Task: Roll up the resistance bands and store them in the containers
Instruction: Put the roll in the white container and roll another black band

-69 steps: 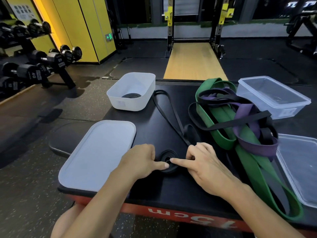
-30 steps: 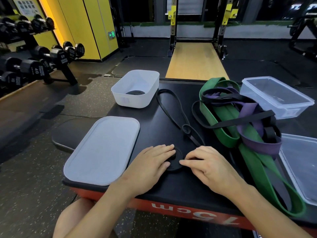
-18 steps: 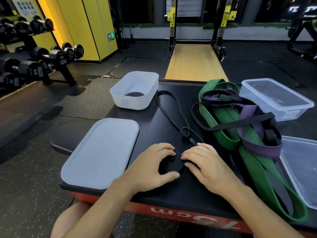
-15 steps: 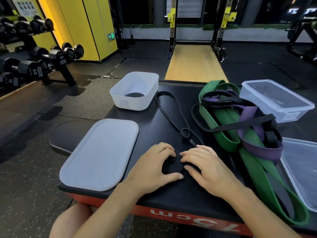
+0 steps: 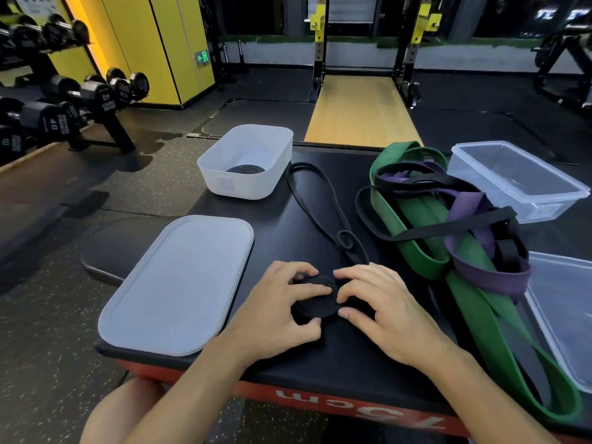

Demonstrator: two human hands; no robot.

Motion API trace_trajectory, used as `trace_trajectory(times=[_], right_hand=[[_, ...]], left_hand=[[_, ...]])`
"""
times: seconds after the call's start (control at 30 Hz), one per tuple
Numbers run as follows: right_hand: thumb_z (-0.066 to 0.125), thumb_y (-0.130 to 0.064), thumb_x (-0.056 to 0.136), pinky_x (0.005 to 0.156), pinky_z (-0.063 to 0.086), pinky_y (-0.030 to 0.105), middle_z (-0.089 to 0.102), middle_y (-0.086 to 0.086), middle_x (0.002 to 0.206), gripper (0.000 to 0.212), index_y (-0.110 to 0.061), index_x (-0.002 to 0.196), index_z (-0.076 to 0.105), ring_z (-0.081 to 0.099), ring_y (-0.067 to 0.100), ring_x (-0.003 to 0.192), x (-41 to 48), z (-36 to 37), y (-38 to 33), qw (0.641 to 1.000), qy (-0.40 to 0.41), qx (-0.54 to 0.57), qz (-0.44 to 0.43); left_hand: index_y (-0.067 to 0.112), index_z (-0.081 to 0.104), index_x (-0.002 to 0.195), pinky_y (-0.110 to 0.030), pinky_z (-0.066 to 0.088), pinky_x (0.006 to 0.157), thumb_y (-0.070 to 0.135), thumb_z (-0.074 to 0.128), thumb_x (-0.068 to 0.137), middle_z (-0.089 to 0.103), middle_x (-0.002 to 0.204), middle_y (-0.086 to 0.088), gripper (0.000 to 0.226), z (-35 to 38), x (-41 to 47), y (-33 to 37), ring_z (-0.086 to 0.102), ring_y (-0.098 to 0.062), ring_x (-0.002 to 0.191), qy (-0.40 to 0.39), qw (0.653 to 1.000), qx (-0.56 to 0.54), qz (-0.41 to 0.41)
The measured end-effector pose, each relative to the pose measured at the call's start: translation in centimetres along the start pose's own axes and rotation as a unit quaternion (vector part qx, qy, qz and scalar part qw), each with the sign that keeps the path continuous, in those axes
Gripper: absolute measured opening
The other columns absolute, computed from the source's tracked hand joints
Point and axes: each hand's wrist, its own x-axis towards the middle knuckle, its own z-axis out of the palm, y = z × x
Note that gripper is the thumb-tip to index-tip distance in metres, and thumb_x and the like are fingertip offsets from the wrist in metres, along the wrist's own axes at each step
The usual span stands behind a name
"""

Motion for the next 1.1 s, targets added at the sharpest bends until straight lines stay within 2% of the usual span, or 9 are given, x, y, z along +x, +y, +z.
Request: trace_trajectory(times=[0.1,0.27,0.37,0.43,0.53,0.67,0.87,0.97,1.1], right_hand=[[0.065,-0.043,0.096,0.128,0.014,0.035,0.048,-0.025,0.148,0.03,-0.04,0.124,0.054,0.027,-0.008,0.147,0.0,-0.1,0.0,0.999,-0.031,0.008,0.034],[0.064,-0.048,0.097,0.127,0.001,0.028,0.031,-0.034,0.153,0.059,-0.046,0.149,0.037,0.009,-0.015,0.149,0.0,-0.3,-0.1,0.996,-0.077,0.011,0.039],[0.065,-0.055,0.091,0.127,0.002,0.028,0.037,-0.038,0.142,0.063,-0.047,0.148,0.038,0.023,-0.013,0.145,0.2,-0.5,-0.1,0.998,-0.059,0.009,0.028],[0.064,-0.062,0.086,0.127,0.006,0.03,0.044,-0.035,0.134,0.066,-0.045,0.145,0.042,0.035,-0.008,0.139,0.2,-0.4,0.0,0.998,-0.044,0.015,0.031],[0.064,-0.07,0.082,0.127,0.006,0.03,0.047,-0.032,0.126,0.07,-0.043,0.143,0.044,0.04,-0.007,0.132,0.1,-0.1,0.0,0.999,-0.02,0.005,0.037],[0.062,-0.077,0.08,0.127,0.001,0.031,0.047,-0.029,0.121,0.07,-0.041,0.139,0.051,0.042,-0.007,0.127,0.0,-0.1,-0.1,0.999,-0.004,-0.02,0.043],[0.062,-0.07,0.084,0.129,0.011,0.039,0.044,-0.03,0.131,0.054,-0.047,0.132,0.054,0.034,0.001,0.144,-0.2,-0.2,0.0,0.998,-0.033,-0.013,0.052],[0.063,-0.046,0.083,0.129,0.007,0.04,0.046,-0.03,0.125,0.047,-0.041,0.129,0.059,0.045,-0.005,0.131,-0.2,-0.5,-0.2,0.999,-0.015,-0.015,0.045],[0.063,-0.039,0.079,0.128,0.007,0.043,0.053,-0.029,0.117,0.044,-0.038,0.123,0.056,0.049,-0.01,0.121,-0.3,-0.7,-0.8,0.998,0.002,-0.04,0.055]], left_hand=[[0.039,0.072,0.127,-0.022,0.037,0.112,0.044,0.066,0.078,0.049,0.14,0.024,0.049,-0.2,0.0,0.2,0.041,-0.001,0.131,-0.007,1.0,0.001,0.016],[0.035,0.077,0.12,-0.029,0.039,0.116,0.029,0.07,0.082,0.044,0.139,0.021,0.039,-0.3,-0.2,0.1,0.046,-0.006,0.135,-0.018,0.998,-0.038,0.041],[0.036,0.077,0.121,-0.033,0.041,0.115,0.024,0.065,0.087,0.041,0.134,0.022,0.037,-0.4,-0.3,0.0,0.047,-0.007,0.135,-0.038,0.997,-0.047,0.051],[0.038,0.076,0.122,-0.035,0.043,0.114,0.022,0.059,0.09,0.038,0.138,0.024,0.039,-0.4,-0.4,0.1,0.042,-0.006,0.141,-0.053,0.996,-0.055,0.048],[0.045,0.075,0.121,-0.031,0.036,0.116,0.019,0.057,0.09,0.035,0.147,0.024,0.044,-0.2,-0.1,0.1,0.032,-0.009,0.146,-0.032,0.997,-0.03,0.057],[0.048,0.075,0.118,-0.03,0.042,0.107,0.02,0.056,0.087,0.048,0.135,0.029,0.046,0.3,0.2,-0.3,0.043,-0.012,0.131,-0.008,0.998,-0.01,0.069],[0.046,0.075,0.117,-0.028,0.043,0.105,0.048,0.069,0.094,0.051,0.131,0.029,0.024,0.6,0.3,-0.5,0.046,-0.008,0.129,0.008,0.996,0.009,0.088],[0.046,0.074,0.118,-0.028,0.043,0.106,0.048,0.067,0.096,0.05,0.132,0.029,0.023,0.7,0.2,-0.5,0.045,-0.008,0.129,0.011,0.996,0.014,0.087],[0.044,0.076,0.116,-0.028,0.042,0.105,0.046,0.068,0.096,0.051,0.132,0.027,0.022,0.8,0.0,-0.5,0.045,-0.008,0.129,0.014,0.996,0.018,0.087]])
